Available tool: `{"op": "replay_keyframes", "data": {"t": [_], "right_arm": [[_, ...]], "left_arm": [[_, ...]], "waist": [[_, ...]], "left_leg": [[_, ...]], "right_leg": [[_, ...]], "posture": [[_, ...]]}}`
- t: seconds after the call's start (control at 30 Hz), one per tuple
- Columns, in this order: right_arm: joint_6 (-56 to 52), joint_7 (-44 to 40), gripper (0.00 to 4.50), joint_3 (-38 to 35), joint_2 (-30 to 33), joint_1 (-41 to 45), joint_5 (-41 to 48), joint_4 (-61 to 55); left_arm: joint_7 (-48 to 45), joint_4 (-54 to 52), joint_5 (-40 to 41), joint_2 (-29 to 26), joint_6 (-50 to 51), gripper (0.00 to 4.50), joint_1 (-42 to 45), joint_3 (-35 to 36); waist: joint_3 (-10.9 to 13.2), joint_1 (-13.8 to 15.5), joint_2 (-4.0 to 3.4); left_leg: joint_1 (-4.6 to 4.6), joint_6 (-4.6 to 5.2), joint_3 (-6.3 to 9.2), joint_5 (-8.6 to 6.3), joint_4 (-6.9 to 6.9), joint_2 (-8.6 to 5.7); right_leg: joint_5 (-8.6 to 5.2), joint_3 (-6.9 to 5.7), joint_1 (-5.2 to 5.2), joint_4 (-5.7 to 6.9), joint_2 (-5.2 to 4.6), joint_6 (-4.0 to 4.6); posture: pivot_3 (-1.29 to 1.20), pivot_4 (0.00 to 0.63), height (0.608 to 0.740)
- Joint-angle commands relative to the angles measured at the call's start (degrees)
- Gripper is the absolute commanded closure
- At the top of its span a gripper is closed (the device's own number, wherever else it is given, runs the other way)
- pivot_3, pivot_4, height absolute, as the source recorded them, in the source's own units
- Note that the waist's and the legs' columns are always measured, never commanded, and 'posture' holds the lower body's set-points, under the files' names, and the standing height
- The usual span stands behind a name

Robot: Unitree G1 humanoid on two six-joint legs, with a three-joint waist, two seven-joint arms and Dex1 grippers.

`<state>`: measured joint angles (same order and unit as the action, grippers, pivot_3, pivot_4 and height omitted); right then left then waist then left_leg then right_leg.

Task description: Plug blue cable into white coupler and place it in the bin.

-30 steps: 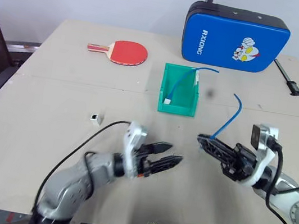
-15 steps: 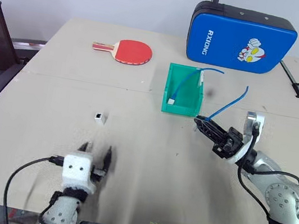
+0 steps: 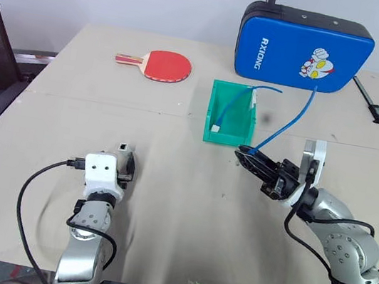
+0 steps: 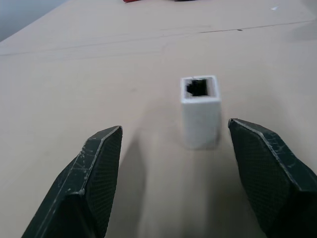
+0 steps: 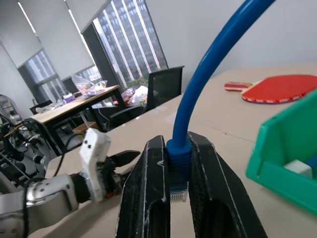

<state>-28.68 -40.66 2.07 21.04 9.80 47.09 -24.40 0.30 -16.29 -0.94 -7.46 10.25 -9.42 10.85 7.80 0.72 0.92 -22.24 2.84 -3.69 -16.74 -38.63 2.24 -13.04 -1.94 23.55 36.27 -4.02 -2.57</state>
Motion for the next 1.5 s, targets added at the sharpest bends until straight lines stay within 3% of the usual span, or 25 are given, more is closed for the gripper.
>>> {"op": "replay_keyframes", "data": {"t": [0.03, 0.07, 0.17, 0.27, 0.37, 0.5, 0.6, 0.8, 0.97, 1.1, 1.5], "right_arm": [[0.83, 0.46, 4.50, -0.07, -0.43, 0.02, -0.39, -3.27], [0.85, 0.61, 4.50, -0.06, -0.56, -0.03, -0.50, -3.38], [0.78, 1.06, 4.50, -0.03, -1.04, -0.12, -0.70, -3.71], [0.67, 1.41, 4.50, 0.17, -1.50, -0.39, -0.84, -4.21], [0.71, 1.41, 4.50, 0.33, -1.55, -0.51, -1.30, -4.45], [0.99, 1.15, 4.50, 0.41, -1.51, -0.05, -2.00, -4.38], [2.24, 0.57, 4.50, 1.69, -1.97, 1.52, -4.18, -3.64], [12.70, -0.57, 4.50, 11.13, -5.49, 7.46, -19.56, 6.82], [23.84, 4.16, 4.50, 16.46, -16.26, 16.93, -31.69, 26.95], [28.70, 5.87, 4.50, 16.96, -20.89, 20.36, -35.92, 36.07], [32.83, 8.20, 4.50, 16.86, -24.21, 20.69, -42.18, 45.03]], "left_arm": [[-1.00, 2.61, 1.55, -1.04, 1.37, 1.00, 0.87, 1.57], [-1.38, 3.09, 1.99, -1.33, 1.68, 1.00, 1.38, 1.84], [-2.52, 4.05, 2.92, -2.34, 2.73, 1.76, 2.40, 2.13], [-4.43, 5.12, 4.46, -3.56, 4.75, 3.30, 3.02, 2.33], [-5.45, 6.21, 5.49, -4.80, 6.10, 4.21, 3.41, 3.26], [-7.64, 6.49, 7.01, -5.75, 5.13, 4.20, 4.02, 2.92], [-14.04, 5.43, 9.19, -6.60, 3.87, 4.20, 4.63, -1.33], [-20.31, 6.59, 6.39, -7.13, 1.93, 4.20, 7.25, -10.80], [-20.59, 8.26, 4.35, -6.13, 2.62, 4.20, 10.27, -16.01], [-19.99, 7.81, 3.66, -5.70, 3.45, 4.20, 10.35, -17.41], [-19.30, 6.81, 1.59, -4.99, 4.68, 4.20, 9.18, -19.47]], "waist": [[0.00, -0.01, 0.00], [0.00, 0.06, 0.00], [0.00, 0.08, 0.00], [-0.02, 0.04, -0.03], [-0.06, 0.05, -0.09], [-0.07, -0.01, -0.10], [-0.06, 0.14, -0.10], [-0.09, 0.10, -0.05], [-0.09, -0.18, -0.04], [-0.10, 0.08, -0.04], [-0.08, -0.15, -0.07]], "left_leg": [[0.07, -0.02, -0.01, 0.01, 0.00, 0.00], [0.12, -0.02, -0.02, 0.01, 0.00, 0.00], [0.27, -0.08, -0.02, 0.05, 0.00, 0.00], [0.37, -0.15, 0.00, 0.10, 0.00, 0.00], [0.40, -0.19, 0.01, 0.13, 0.00, 0.00], [0.40, -0.20, -0.01, 0.14, 0.00, 0.00], [0.37, -0.20, -0.03, 0.14, 0.00, 0.00], [0.27, -0.20, -0.08, 0.14, -0.09, -0.09], [0.31, -0.22, -0.12, 0.15, -0.09, -0.07], [0.27, -0.27, -0.07, 0.18, -0.08, -0.02], [0.29, -0.29, -0.10, 0.18, -0.03, -0.02]], "right_leg": [[0.00, 0.03, -0.01, 0.08, 0.00, 0.01], [-0.01, 0.05, -0.02, 0.13, 0.00, 0.02], [-0.13, 0.07, -0.04, 0.37, 0.00, 0.23], [-0.13, 0.11, -0.04, 0.51, 0.03, 0.28], [-0.12, 0.13, -0.05, 0.54, 0.03, 0.30], [-0.12, 0.16, -0.05, 0.54, 0.04, 0.30], [-0.12, 0.15, -0.04, 0.51, 0.02, 0.31], [-0.12, 0.19, -0.04, 0.43, -0.03, 0.30], [-0.07, 0.21, -0.02, 0.49, 0.07, 0.21], [0.01, 0.16, -0.01, 0.49, 0.10, 0.08], [-0.01, 0.15, -0.01, 0.48, -0.04, 0.10]], "posture": [[0.00, 0.150, 0.728], [0.00, 0.150, 0.728], [0.00, 0.150, 0.728], [0.00, 0.150, 0.728], [0.00, 0.150, 0.728], [0.00, 0.150, 0.728], [0.00, 0.150, 0.728], [0.00, 0.150, 0.728], [0.00, 0.150, 0.728], [0.00, 0.150, 0.728], [0.00, 0.150, 0.728]]}}
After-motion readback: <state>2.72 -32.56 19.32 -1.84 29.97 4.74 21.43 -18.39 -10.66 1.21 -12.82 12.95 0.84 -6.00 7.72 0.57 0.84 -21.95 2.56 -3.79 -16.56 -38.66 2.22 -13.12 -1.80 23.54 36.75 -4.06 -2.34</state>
